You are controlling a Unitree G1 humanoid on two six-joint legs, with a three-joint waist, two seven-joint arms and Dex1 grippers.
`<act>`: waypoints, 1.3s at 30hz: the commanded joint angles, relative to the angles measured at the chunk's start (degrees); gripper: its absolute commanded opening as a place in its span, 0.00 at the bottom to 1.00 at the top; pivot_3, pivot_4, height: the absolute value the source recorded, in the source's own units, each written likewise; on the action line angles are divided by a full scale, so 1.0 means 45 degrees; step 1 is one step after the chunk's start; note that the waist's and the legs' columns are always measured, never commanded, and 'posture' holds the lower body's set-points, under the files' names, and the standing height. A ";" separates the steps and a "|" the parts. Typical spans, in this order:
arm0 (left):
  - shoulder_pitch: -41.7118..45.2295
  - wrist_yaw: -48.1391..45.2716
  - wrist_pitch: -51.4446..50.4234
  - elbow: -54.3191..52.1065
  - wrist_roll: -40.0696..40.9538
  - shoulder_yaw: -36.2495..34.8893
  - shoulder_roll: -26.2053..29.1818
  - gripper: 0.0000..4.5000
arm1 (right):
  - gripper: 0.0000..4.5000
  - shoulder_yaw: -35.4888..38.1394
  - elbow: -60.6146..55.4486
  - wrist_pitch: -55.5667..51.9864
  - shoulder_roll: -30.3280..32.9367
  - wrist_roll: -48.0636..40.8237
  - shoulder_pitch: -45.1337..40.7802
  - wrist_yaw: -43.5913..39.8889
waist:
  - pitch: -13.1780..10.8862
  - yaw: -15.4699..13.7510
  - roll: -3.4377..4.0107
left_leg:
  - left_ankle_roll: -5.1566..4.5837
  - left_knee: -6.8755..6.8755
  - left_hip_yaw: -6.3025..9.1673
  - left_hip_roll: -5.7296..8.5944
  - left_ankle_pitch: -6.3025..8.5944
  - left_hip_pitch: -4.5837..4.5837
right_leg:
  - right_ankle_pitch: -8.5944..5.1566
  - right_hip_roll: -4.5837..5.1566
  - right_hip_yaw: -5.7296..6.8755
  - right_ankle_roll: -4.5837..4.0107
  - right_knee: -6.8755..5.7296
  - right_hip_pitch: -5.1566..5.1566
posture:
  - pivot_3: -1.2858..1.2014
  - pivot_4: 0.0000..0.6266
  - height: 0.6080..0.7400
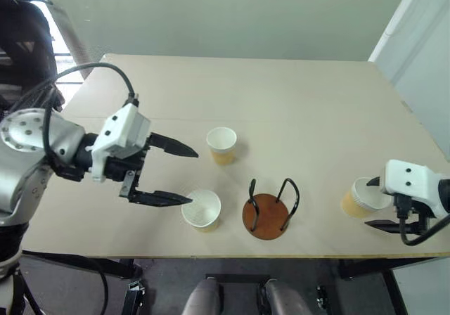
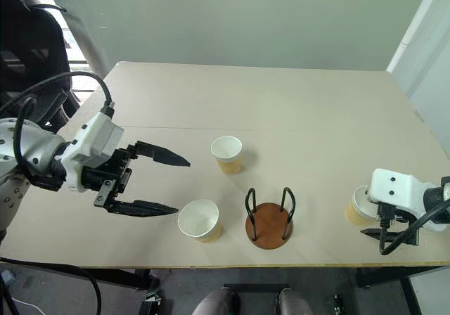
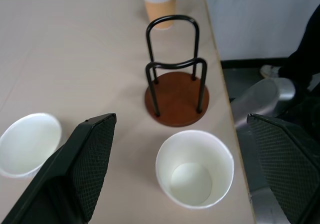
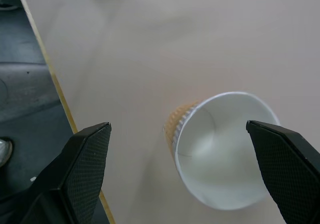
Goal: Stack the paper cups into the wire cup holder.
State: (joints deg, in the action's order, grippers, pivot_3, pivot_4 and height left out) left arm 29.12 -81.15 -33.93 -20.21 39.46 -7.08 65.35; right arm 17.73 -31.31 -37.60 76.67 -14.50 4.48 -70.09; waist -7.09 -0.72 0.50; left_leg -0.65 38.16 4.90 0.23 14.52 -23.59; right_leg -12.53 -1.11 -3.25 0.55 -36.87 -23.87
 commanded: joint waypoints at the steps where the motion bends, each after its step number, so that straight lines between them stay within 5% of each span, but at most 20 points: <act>1: -0.0080 0.0109 0.0078 -0.0296 0.0066 -0.0592 0.0261 1.00 | 0.99 -0.0704 0.0222 0.0485 0.0004 0.0345 -0.0276 0.0308 | 0.0000 0.0001 0.0000 | 0.0000 0.0000 -0.0001 0.0000 0.0000 0.0001 | 0.0000 0.0000 -0.0001 0.0000 -0.0001 0.0000 | 0.52 0.24 1.00; 5: -0.0300 0.0344 -0.0020 -0.0465 0.0060 -0.0741 0.0352 1.00 | 0.99 -0.1873 0.0863 0.0987 0.0013 0.0883 -0.0622 0.0564 | 0.0000 0.0003 0.0000 | -0.0002 0.0001 -0.0004 0.0000 0.0001 0.0000 | 0.0006 0.0001 -0.0002 0.0009 -0.0002 -0.0001 | 0.52 0.24 1.00; 8: -0.0575 0.0455 -0.0038 -0.0561 0.0089 -0.0956 0.0493 1.00 | 0.86 -0.2436 0.1161 0.1244 0.0030 0.1157 -0.0859 0.0618 | 0.0000 0.0005 0.0001 | -0.0008 0.0001 -0.0006 -0.0001 0.0005 0.0001 | 0.0010 0.0002 -0.0003 0.0014 -0.0002 -0.0001 | 0.52 0.24 1.00; 19: -0.1005 0.0815 -0.0144 -0.0835 0.0198 -0.1270 0.0580 1.00 | 0.01 -0.2816 0.2124 0.2204 0.0184 0.1401 -0.1685 0.0194 | 0.0000 0.0011 0.0000 | -0.0011 0.0003 -0.0020 -0.0005 0.0007 0.0003 | 0.0013 0.0004 -0.0004 0.0012 -0.0009 -0.0002 | 0.52 0.24 1.00; 24: -0.1252 0.0780 -0.0118 -0.0710 0.0139 -0.1503 0.0792 1.00 | 0.01 -0.2206 0.2104 0.2753 0.0501 0.0509 -0.2150 -0.1017 | 0.0000 0.0014 -0.0001 | -0.0010 0.0002 -0.0024 -0.0007 0.0008 0.0006 | 0.0013 0.0004 -0.0005 0.0009 -0.0012 -0.0003 | 0.52 0.24 1.00; 29: -0.1318 0.0535 -0.0022 -0.0463 0.0135 -0.1685 0.1125 1.00 | 0.01 -0.1891 0.2245 0.3017 0.0383 -0.2179 -0.6166 -0.2688 | -0.0007 0.0112 0.0036 | -0.0016 -0.0003 -0.0071 -0.0007 0.0004 -0.0001 | 0.0009 0.0003 -0.0033 0.0002 -0.0011 -0.0025 | 0.52 0.24 1.00; 35: -0.1421 0.0718 0.0053 -0.0595 0.0149 -0.1466 0.0845 1.00 | 0.01 -0.4271 0.2909 0.1608 -0.2495 -0.3942 -1.2552 -0.3253 | 0.0000 0.0223 0.0005 | -0.0022 -0.0010 -0.0083 -0.0027 -0.0001 0.0047 | -0.0032 -0.0007 -0.0030 -0.0096 -0.0020 -0.0013 | 0.52 0.24 1.00; 39: -0.1421 0.0768 0.0026 -0.0655 0.0170 -0.1507 0.0812 1.00 | 0.01 -0.5360 0.1952 0.1026 -0.3657 -0.4360 -1.3492 -0.3771 | -0.0003 0.0210 0.0008 | -0.0026 -0.0018 -0.0082 -0.0048 -0.0009 0.0044 | -0.0007 -0.0015 -0.0014 -0.0081 -0.0035 -0.0026 | 0.52 0.24 1.00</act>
State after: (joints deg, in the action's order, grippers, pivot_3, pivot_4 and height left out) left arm 22.19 -78.07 -34.19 -22.54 39.80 -12.54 68.67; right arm -5.99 -20.78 -32.09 60.33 -32.95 -54.86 -85.94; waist -7.10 0.22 0.54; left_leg -0.77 38.07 4.54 -0.01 14.48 -23.41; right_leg -12.55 -1.18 -3.27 0.17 -37.03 -23.98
